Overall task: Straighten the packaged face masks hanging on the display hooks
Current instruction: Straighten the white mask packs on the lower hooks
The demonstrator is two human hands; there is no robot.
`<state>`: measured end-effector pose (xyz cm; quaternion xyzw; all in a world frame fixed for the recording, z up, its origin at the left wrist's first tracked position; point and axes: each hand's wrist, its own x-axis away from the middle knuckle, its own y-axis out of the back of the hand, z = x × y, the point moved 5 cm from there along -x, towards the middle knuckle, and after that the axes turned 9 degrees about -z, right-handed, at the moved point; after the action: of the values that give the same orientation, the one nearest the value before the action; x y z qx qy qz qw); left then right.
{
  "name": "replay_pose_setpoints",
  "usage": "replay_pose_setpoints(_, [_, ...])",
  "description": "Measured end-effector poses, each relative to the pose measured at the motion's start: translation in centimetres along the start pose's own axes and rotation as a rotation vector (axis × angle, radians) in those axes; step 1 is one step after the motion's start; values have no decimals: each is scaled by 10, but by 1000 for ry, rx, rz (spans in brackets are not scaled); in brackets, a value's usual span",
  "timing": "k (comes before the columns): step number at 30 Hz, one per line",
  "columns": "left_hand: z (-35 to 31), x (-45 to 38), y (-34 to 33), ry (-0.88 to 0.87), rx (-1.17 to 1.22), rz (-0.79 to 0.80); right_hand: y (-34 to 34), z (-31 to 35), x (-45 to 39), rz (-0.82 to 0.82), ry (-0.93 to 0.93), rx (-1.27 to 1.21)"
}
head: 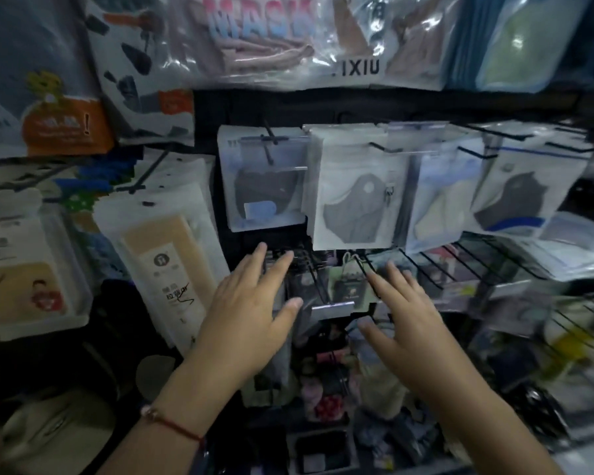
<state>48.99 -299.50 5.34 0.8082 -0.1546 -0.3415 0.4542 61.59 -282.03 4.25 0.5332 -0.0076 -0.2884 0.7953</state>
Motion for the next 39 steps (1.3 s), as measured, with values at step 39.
replay_pose_setpoints(39, [-200,-168,-166,513,648,-306,70,-295,-192,-57,-192,-742])
